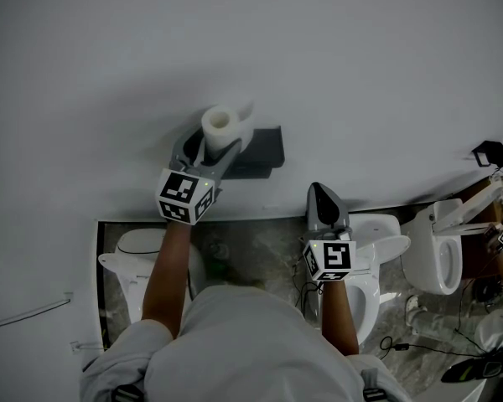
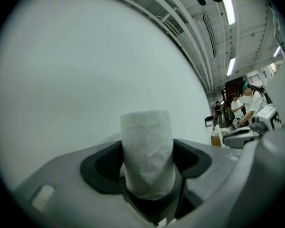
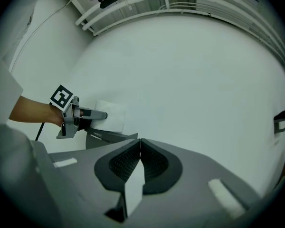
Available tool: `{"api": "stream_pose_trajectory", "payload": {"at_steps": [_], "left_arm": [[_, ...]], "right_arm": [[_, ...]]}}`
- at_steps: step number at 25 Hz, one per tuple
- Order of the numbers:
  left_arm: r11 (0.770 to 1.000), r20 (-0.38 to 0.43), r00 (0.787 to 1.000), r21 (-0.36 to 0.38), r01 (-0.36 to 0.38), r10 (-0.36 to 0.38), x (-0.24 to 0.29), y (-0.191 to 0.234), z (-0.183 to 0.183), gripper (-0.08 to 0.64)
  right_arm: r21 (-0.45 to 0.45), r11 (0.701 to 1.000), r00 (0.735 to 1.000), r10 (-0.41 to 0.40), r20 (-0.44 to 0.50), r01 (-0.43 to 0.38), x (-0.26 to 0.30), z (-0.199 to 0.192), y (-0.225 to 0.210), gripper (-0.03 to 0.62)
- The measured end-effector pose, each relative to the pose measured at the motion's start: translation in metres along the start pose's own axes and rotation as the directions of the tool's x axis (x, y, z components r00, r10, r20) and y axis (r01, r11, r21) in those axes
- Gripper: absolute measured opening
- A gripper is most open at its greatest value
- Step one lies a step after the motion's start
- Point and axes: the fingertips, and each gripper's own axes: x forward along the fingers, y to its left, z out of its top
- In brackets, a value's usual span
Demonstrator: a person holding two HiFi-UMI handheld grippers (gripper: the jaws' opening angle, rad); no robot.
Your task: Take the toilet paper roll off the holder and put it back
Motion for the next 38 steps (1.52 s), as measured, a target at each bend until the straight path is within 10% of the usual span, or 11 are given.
{"api": "stream_pose_trajectory", "payload": {"at_steps": [38], "left_arm": [[1.0,0.007,1.0,0.021,0.001,-0.001,0.0,-0.003,-0.006,0.336]], "right_arm": [[-0.005,1.0,1.0,-0.028,-0.009,0.028,-0.005,-0.003,-0.007,0.002]]}}
